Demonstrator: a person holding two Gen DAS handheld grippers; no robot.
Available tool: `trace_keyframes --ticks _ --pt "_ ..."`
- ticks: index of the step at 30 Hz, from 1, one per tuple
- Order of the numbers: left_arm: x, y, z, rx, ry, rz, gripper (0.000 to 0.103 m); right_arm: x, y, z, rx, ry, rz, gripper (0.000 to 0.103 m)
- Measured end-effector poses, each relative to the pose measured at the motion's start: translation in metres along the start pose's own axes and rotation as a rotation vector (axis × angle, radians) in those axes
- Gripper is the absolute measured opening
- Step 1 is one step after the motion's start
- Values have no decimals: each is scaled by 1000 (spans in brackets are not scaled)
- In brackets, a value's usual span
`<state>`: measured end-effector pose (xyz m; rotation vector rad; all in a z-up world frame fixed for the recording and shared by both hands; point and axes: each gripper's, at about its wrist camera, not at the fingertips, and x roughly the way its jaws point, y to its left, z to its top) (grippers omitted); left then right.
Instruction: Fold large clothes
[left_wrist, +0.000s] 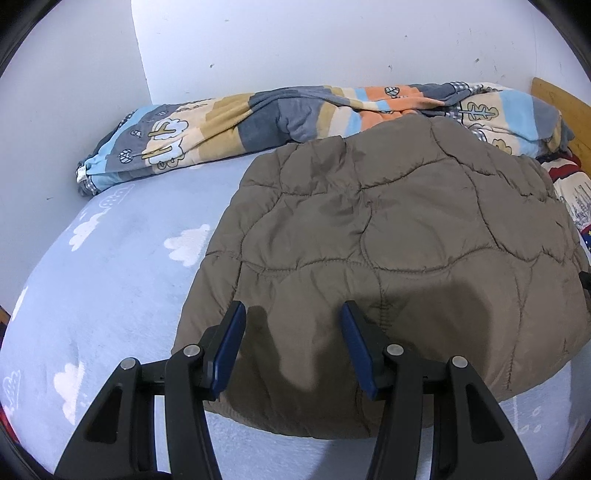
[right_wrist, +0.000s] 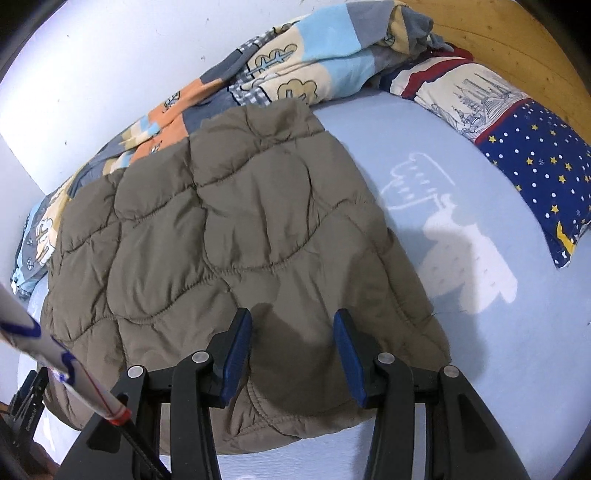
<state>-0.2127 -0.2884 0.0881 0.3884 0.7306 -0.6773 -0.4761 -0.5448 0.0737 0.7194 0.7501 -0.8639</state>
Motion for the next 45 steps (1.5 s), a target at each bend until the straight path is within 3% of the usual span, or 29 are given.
trace_keyframes --ticks 21,26,30,36,45 --pt "6 -2 -2 14 -1 19 53 11 1 -1 -23 32 -19 51" --pt "5 -1 1 5 -6 21 53 -8 21 2 -75 -75 -64 51" --pt "6 0 3 3 -5 21 53 -19 53 1 -142 -141 19 51" --pt "6 5 7 -6 -6 23 53 -19 99 -10 -273 -139 88 51" --pt "11 32 14 -84 14 15 53 -20 133 4 -320 -139 157 51"
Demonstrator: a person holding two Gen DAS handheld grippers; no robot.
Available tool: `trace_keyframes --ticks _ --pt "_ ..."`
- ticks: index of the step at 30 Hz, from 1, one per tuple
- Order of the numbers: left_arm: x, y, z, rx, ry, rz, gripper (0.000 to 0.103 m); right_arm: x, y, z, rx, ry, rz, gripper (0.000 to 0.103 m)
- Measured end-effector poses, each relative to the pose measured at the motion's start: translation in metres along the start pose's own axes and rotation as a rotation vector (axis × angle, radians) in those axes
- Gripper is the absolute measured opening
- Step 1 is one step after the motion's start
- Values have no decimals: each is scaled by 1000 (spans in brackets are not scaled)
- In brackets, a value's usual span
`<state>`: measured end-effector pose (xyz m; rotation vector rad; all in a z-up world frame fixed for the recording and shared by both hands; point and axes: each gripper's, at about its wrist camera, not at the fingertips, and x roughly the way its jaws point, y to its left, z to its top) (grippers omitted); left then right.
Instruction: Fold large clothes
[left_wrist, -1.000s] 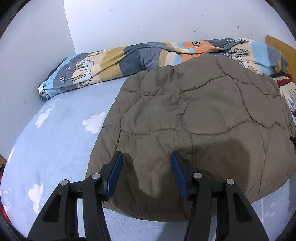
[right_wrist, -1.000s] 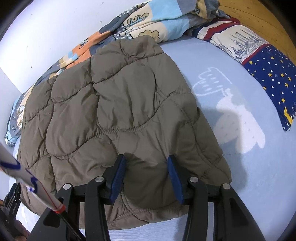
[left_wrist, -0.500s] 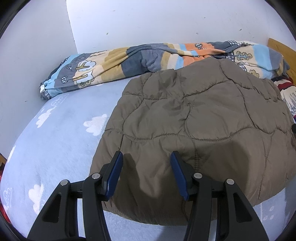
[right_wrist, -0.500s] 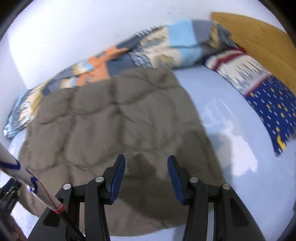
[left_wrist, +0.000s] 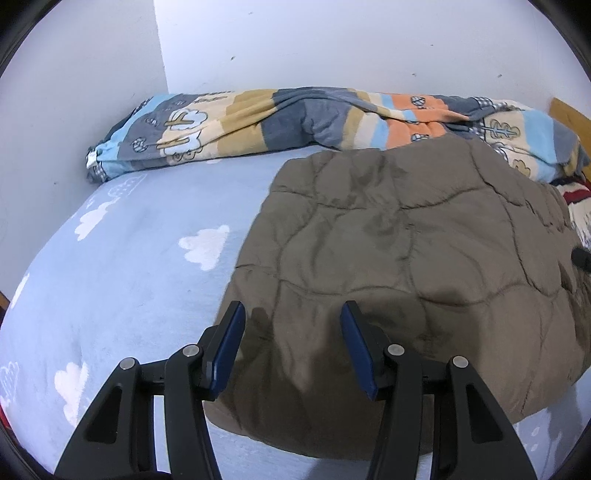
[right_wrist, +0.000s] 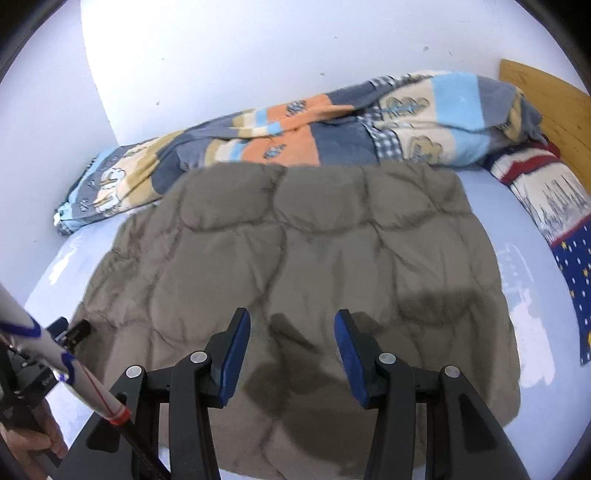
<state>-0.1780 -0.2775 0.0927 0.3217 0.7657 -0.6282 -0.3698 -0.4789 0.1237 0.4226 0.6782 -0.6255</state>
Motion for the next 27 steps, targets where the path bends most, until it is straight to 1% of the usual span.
trace_keyframes --ticks 3,6,8,10,13,14,15,17,19,21,22,25,27 --pt "6 6 0 -27 23 -15 53 9 18 25 -24 -4 42 51" --pt "6 4 1 -23 23 -15 53 24 36 49 -64 -10 45 51" --pt "6 3 0 -17 22 -18 53 40 48 64 -97 11 41 51" --pt "6 3 -1 -17 25 -22 53 60 59 77 -100 34 60 51" --pt "9 4 -1 -12 33 -24 54 90 69 82 -127 83 6 51" --pt "10 4 -1 -12 34 -23 54 101 70 82 -135 107 1 51" --pt "11 3 -1 -12 36 -24 54 117 71 80 -143 160 -12 51" --pt "12 3 -1 -11 35 -24 54 139 68 77 -141 236 -18 51" --pt "11 2 0 -8 31 -24 54 152 62 75 -131 273 -15 52" --pt "10 3 1 -14 30 -27 54 154 56 78 -106 297 0 52" --pt "8 4 2 -22 26 -32 54 149 55 81 -103 293 9 52" --pt "-2 5 9 -36 3 -67 54 112 49 89 -120 228 68 52" --pt "-10 1 13 -27 -9 -104 54 87 30 91 -129 188 56 53"
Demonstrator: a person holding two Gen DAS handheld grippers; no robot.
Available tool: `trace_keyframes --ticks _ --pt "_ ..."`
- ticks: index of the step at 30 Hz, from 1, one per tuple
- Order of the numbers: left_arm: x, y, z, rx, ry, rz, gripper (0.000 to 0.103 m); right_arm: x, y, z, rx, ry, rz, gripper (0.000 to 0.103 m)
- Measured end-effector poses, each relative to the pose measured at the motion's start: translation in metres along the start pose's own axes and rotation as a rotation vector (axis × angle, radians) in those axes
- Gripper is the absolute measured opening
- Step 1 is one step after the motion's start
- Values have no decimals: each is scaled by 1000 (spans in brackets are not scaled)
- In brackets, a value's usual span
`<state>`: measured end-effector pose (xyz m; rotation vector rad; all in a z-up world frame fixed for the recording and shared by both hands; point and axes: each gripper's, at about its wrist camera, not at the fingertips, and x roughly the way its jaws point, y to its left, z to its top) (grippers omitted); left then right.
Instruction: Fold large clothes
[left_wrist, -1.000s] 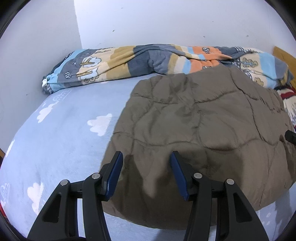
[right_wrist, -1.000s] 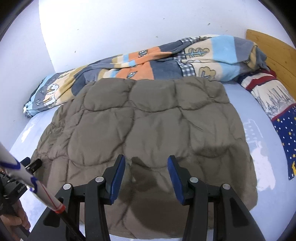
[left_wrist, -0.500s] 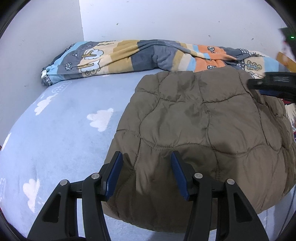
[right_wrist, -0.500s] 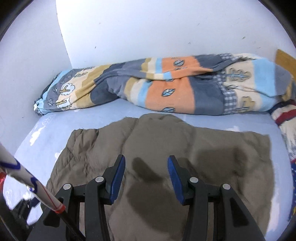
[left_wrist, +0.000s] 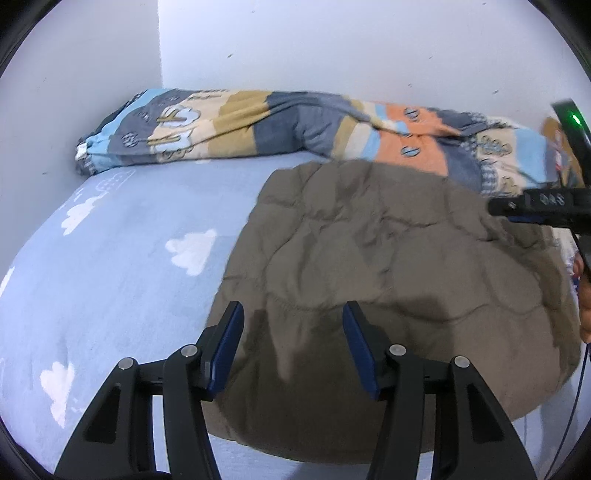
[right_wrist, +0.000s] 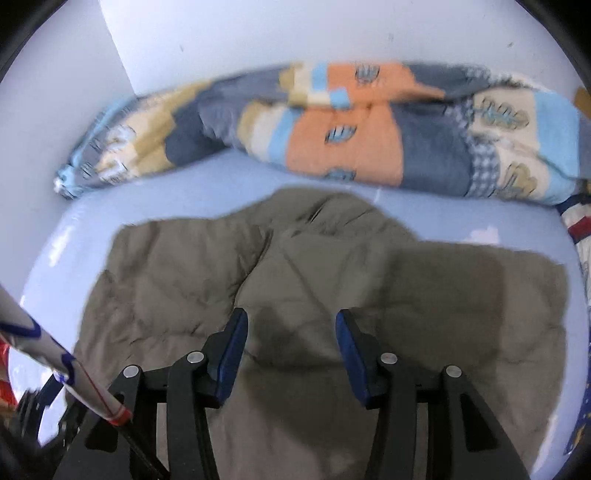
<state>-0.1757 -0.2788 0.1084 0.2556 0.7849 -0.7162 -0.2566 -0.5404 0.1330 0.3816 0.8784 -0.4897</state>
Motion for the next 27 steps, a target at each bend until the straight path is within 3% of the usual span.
trace_keyframes --ticks 6,12,15,20,23,27 --pt "5 -21 -5 76 36 -40 55 -24 -79 -24 80 15 -129 53" --pt "27 -15 -16 61 95 -18 59 -5 -143 -61 247 77 -100 54" --pt "28 -21 -19 107 81 4 60 7 -143 -68 249 80 -99 55" --pt "7 -11 -9 65 50 -16 60 -12 -130 -68 289 30 -142 55" --pt "1 -3 -7 43 39 -7 60 -46 -100 -78 241 -51 -99 56" --pt "13 5 -15 7 98 -6 60 -59 -56 -104 224 -53 31 56"
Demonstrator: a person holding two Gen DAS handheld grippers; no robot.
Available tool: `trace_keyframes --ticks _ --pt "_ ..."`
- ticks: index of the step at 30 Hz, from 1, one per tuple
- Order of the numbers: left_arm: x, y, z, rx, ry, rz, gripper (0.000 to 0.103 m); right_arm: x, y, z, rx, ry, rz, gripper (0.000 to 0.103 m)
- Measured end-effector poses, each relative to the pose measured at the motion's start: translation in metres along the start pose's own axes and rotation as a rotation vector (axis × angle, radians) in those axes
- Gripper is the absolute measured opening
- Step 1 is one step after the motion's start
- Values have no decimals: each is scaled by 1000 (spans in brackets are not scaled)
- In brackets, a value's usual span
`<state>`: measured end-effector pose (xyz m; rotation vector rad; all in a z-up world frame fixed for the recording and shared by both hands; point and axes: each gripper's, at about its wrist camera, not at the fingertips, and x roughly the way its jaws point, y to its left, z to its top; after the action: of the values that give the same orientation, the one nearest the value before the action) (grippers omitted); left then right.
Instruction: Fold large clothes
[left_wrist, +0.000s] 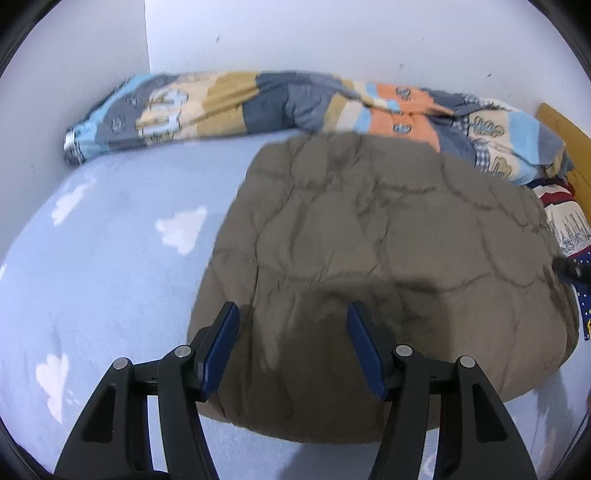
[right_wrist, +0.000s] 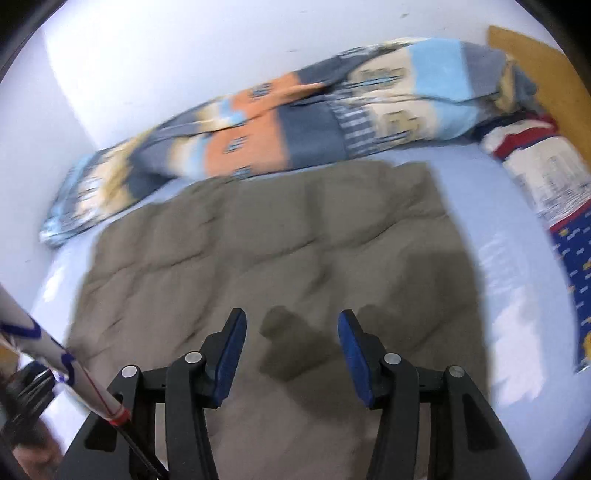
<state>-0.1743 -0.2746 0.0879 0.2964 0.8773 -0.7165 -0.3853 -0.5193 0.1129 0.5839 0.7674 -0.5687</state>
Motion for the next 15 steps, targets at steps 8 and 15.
trace_keyframes --ticks 8,15 --pt "21 -4 -12 46 10 24 64 31 20 -46 -15 27 9 58" --pt "-5 10 -5 5 -1 -5 64 -26 -15 -42 79 -24 100 58"
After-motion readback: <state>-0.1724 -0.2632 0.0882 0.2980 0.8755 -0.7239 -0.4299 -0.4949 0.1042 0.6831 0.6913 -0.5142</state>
